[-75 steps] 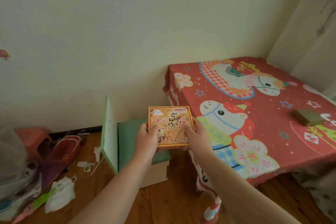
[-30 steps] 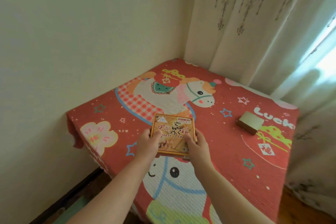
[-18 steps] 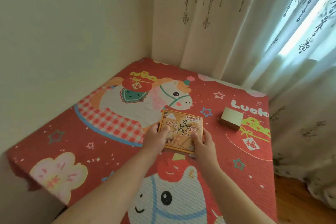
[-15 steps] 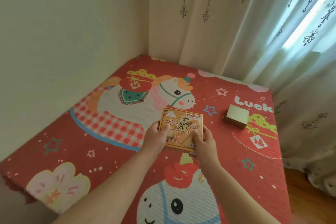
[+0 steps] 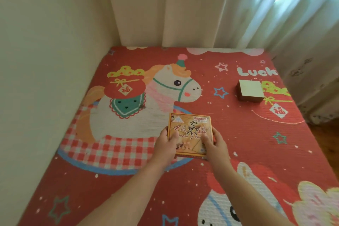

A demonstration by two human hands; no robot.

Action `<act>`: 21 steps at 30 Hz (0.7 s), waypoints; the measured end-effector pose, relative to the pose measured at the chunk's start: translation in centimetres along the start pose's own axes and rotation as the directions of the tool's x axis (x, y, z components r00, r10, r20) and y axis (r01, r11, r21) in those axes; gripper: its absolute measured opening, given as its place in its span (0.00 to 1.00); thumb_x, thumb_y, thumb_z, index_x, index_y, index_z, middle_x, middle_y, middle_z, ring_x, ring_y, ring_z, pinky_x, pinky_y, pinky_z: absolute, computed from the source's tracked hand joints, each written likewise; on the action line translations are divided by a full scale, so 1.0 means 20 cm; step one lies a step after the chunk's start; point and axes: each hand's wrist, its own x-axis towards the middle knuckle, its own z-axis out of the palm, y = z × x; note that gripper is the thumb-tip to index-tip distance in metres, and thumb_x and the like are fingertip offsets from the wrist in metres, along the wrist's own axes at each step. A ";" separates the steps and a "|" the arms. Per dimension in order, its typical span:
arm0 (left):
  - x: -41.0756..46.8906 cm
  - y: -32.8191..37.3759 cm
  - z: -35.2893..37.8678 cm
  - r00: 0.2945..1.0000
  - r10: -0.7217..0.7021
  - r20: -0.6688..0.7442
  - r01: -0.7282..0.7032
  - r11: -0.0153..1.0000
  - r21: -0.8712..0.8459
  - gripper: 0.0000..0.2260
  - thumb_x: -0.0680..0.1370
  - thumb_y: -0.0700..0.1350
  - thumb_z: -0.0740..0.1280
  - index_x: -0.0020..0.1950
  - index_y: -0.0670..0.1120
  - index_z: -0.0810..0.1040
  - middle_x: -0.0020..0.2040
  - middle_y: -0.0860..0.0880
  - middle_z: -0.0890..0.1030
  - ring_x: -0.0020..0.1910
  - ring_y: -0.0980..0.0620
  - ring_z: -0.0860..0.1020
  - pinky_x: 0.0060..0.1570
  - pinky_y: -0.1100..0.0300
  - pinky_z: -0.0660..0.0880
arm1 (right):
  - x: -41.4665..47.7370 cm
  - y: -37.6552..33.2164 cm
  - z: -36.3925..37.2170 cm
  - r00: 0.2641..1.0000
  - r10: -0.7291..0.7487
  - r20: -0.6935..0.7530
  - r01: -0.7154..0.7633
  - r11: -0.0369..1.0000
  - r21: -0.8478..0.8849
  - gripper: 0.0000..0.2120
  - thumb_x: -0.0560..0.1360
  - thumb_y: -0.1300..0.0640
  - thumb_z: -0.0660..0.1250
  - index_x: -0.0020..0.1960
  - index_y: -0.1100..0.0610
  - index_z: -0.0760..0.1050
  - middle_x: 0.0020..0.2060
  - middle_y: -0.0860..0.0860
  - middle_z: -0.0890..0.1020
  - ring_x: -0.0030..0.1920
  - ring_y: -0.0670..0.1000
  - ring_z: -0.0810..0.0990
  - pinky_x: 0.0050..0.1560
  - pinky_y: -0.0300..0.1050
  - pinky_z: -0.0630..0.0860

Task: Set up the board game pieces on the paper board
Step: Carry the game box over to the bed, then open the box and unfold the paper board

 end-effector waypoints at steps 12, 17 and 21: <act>0.09 -0.30 0.26 0.995 0.074 -0.068 -0.075 0.997 -0.013 0.24 0.80 0.48 0.61 0.75 0.56 0.58 0.72 0.52 0.67 0.69 0.53 0.67 0.69 0.49 0.65 | 0.13 0.32 -0.14 0.995 -0.082 0.048 0.085 0.995 -0.054 0.17 0.78 0.54 0.61 0.67 0.50 0.67 0.51 0.45 0.79 0.48 0.45 0.80 0.47 0.47 0.79; 0.11 -0.41 0.32 0.980 0.136 -0.146 -0.130 0.990 0.048 0.24 0.80 0.46 0.60 0.75 0.53 0.59 0.73 0.53 0.65 0.71 0.54 0.64 0.71 0.53 0.61 | 0.17 0.43 -0.16 0.985 -0.163 0.050 0.168 0.978 -0.123 0.15 0.78 0.53 0.61 0.65 0.49 0.69 0.46 0.39 0.77 0.46 0.40 0.78 0.42 0.38 0.75; 0.13 -0.45 0.33 0.959 0.196 -0.204 -0.181 0.979 0.092 0.23 0.80 0.47 0.59 0.75 0.53 0.59 0.73 0.54 0.64 0.72 0.55 0.62 0.69 0.61 0.59 | 0.21 0.45 -0.16 0.970 -0.239 0.045 0.243 0.940 -0.239 0.07 0.77 0.53 0.61 0.54 0.45 0.72 0.40 0.38 0.78 0.41 0.39 0.77 0.38 0.38 0.73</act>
